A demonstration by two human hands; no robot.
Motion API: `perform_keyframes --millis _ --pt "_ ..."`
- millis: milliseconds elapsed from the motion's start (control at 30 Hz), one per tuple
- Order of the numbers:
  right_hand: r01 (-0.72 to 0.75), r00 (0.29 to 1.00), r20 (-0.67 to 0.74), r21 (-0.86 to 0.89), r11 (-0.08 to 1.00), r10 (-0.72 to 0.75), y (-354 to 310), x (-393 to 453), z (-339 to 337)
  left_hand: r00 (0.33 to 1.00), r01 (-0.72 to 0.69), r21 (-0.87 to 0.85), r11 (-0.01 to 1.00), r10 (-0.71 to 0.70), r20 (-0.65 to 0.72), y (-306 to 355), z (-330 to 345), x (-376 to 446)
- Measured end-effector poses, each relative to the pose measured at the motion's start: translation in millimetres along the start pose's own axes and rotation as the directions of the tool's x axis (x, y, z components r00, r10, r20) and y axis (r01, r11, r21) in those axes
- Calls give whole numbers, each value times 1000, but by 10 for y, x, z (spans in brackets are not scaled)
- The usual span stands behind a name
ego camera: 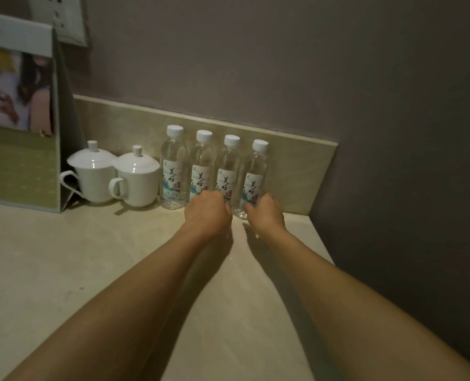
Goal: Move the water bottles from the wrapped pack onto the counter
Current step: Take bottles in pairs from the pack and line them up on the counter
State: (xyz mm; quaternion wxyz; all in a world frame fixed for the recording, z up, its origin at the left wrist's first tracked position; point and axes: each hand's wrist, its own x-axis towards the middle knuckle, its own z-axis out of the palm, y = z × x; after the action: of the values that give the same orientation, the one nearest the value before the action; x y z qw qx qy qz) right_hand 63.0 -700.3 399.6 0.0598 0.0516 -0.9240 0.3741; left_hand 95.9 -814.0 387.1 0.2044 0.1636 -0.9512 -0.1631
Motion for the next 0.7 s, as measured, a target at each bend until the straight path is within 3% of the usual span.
perform_keyframes --millis 367,500,700 --pt "160 980 -128 40 986 -154 436 -379 -936 992 -48 -89 995 37 -122 973 -243 -492" --pt "243 946 -246 106 964 -212 863 -488 -1383 986 -85 -123 989 66 -153 1522 -192 -802" --pt "267 875 -448 129 955 -184 1771 -681 -2121 989 -114 -190 975 93 -118 2468 61 -1340"
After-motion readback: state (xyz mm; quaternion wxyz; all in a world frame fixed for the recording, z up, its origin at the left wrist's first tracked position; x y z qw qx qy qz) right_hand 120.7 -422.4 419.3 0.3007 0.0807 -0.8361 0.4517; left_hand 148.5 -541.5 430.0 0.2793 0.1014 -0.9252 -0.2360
